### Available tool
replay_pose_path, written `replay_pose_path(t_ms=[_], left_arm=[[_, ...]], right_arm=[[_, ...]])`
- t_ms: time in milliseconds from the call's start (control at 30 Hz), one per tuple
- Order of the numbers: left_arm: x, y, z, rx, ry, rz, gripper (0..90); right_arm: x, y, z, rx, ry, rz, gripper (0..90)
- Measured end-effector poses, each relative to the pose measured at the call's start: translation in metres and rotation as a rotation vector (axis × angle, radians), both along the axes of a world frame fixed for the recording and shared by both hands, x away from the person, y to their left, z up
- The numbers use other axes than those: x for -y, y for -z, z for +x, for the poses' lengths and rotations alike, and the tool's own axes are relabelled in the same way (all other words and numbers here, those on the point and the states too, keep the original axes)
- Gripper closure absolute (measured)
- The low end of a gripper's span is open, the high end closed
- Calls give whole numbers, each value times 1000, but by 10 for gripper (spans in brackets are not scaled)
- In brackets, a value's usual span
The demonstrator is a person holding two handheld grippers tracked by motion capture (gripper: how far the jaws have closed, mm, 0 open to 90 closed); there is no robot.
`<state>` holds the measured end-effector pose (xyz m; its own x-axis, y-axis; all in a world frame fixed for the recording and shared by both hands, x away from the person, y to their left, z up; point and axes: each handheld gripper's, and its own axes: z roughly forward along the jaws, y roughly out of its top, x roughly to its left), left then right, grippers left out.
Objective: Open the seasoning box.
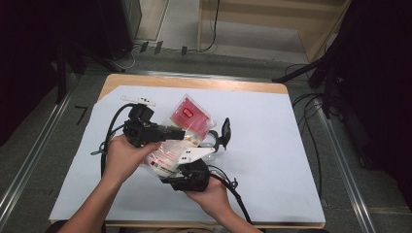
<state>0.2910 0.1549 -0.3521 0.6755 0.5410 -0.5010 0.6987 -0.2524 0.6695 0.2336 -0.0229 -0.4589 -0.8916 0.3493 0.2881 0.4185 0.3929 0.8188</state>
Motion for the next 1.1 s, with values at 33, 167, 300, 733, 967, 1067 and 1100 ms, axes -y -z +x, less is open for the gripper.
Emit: replay_pose_path(t_ms=[33, 167, 300, 733, 967, 1067, 1100], left_arm=[[0, 0, 0, 0, 0, 0, 723], [-2, 5, 4, -48, 16, 4, 776], [-1, 8, 4, -36, -2, 31, 895], [2, 5, -1, -11, -33, 66, 900], [4, 5, -2, -39, -21, 22, 900], [5, 6, -1, -41, -30, 24, 900], [5, 5, -1, -39, -39, 28, 900]], right_arm=[[-1, 0, 0, -11, -18, 12, 631], [-3, 0, -3, -17, -57, 29, 639], [-5, 1, -4, -7, -47, 5, 635], [-5, 7, -3, -18, 71, -36, 503], [-1, 9, -1, 11, 127, -63, 494], [-1, 9, -1, 16, 119, -74, 534], [-1, 9, -1, 11, 114, -73, 551]])
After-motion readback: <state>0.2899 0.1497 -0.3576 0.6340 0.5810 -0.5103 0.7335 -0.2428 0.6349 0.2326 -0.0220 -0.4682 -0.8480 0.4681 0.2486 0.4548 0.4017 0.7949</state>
